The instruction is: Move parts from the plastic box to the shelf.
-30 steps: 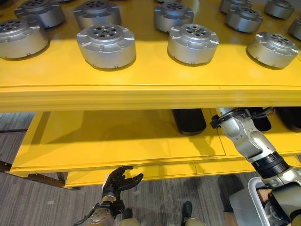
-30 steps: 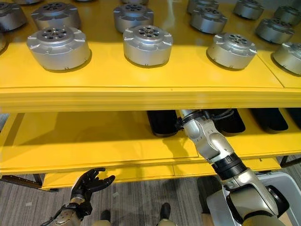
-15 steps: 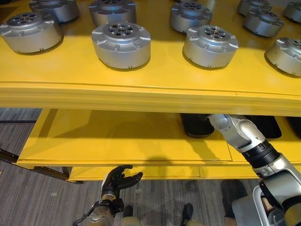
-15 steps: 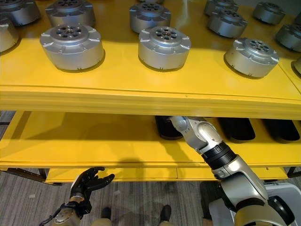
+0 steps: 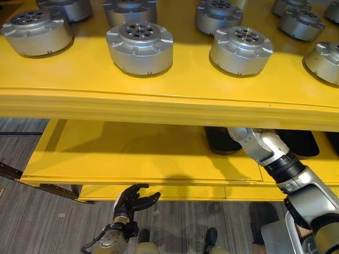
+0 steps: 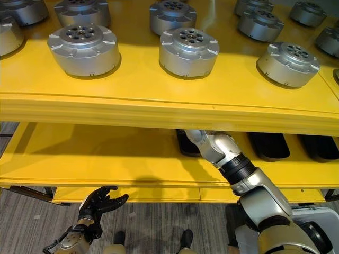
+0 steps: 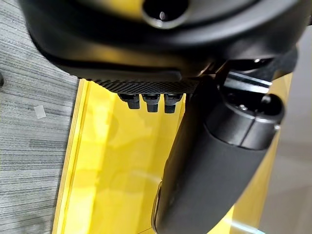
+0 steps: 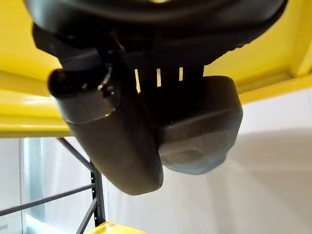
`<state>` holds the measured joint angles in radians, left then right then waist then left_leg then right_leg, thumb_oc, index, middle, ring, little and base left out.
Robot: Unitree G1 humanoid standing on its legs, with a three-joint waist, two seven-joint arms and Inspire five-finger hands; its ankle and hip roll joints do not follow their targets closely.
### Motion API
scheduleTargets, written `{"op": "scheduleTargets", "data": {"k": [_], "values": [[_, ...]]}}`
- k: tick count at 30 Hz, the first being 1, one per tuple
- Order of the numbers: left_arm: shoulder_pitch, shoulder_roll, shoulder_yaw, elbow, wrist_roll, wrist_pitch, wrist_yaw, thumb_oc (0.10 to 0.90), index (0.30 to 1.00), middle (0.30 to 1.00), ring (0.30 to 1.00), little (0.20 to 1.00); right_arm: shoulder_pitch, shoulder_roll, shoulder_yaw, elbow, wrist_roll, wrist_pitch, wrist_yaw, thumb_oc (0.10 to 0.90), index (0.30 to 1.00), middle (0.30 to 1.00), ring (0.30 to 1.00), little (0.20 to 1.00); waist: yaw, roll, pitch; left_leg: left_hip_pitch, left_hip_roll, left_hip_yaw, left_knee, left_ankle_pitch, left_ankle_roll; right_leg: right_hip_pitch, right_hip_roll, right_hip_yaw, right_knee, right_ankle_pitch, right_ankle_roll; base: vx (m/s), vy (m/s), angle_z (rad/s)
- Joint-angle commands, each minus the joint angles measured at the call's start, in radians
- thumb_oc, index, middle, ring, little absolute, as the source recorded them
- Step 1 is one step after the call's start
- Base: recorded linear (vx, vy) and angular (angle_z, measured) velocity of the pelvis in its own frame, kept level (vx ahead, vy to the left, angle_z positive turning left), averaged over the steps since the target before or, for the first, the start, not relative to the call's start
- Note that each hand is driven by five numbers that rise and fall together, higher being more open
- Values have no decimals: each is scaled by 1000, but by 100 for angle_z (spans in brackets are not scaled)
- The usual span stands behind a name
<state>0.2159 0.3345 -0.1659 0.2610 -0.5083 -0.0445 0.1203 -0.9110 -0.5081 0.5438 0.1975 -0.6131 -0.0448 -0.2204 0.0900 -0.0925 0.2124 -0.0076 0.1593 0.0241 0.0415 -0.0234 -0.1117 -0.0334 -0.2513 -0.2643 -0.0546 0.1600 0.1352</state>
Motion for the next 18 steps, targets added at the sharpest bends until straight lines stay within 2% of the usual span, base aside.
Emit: {"op": "scheduleTargets", "data": {"k": [1, 4, 6, 7, 8, 11, 12, 18], "values": [[-106, 98, -29, -121, -40, -132, -10, 900, 1000, 1000, 1000, 1000, -287, 50, -25, -34, 35, -36, -74, 400, 300, 300, 300, 300, 28, -37, -88, -101, 41, 10, 159, -76, 7, 59, -128, 9, 196, -113, 97, -127, -13, -1], [-134, 121, -40, -133, -41, -141, -6, 900, 1000, 1000, 1000, 1000, -324, 53, -26, -28, 59, -36, -85, 400, 300, 300, 300, 300, 28, -29, -44, -178, 51, -14, 287, -102, -1, -4, -125, 27, 301, -174, 82, -166, -5, 5], [-160, 133, -46, -133, -49, -147, -2, 900, 1000, 1000, 1000, 1000, -376, 41, -25, -19, 67, -37, -94, 400, 300, 300, 300, 300, 24, -14, -17, -255, 57, -41, 430, -154, -3, -90, -129, 52, 457, -253, 59, -209, 38, 5], [-163, 133, -47, -131, -50, -147, -2, 900, 1000, 1000, 1000, 1000, -379, 41, -24, -17, 67, -37, -94, 400, 300, 300, 300, 300, 25, -13, -18, -268, 59, -43, 447, -162, -3, -104, -130, 56, 474, -261, 59, -139, 39, 9], [-168, 138, -47, -135, -56, -150, -1, 900, 1000, 1000, 1000, 1000, -413, 31, -20, -6, 67, -34, -99, 400, 300, 300, 300, 300, 21, -7, -7, -296, 64, -56, 518, -193, 0, -144, -132, 66, 565, -307, 43, -87, 23, 12], [-169, 139, -45, -136, -63, -152, -3, 900, 1000, 1000, 1000, 1000, -464, 24, -9, 14, 57, -30, -103, 400, 300, 300, 300, 300, 24, -4, -8, -336, 70, -69, 606, -238, 3, -191, -141, 75, 653, -357, 30, -96, 22, 9], [-171, 138, -43, -135, -67, -152, -1, 900, 1000, 1000, 1000, 1000, -505, 13, 0, 26, 41, -27, -114, 400, 300, 300, 300, 300, 27, 0, -3, -368, 76, -76, 688, -280, 9, -239, -148, 92, 733, -394, 21, -77, 16, 0], [-184, 137, -49, -127, -80, -153, 4, 900, 1000, 1000, 1000, 1000, -576, 4, 16, 22, 13, -23, -129, 400, 300, 300, 300, 300, 24, 4, 4, -449, 79, -93, 827, -343, 19, -338, -149, 122, 863, -454, 8, -104, 8, -24]]}}
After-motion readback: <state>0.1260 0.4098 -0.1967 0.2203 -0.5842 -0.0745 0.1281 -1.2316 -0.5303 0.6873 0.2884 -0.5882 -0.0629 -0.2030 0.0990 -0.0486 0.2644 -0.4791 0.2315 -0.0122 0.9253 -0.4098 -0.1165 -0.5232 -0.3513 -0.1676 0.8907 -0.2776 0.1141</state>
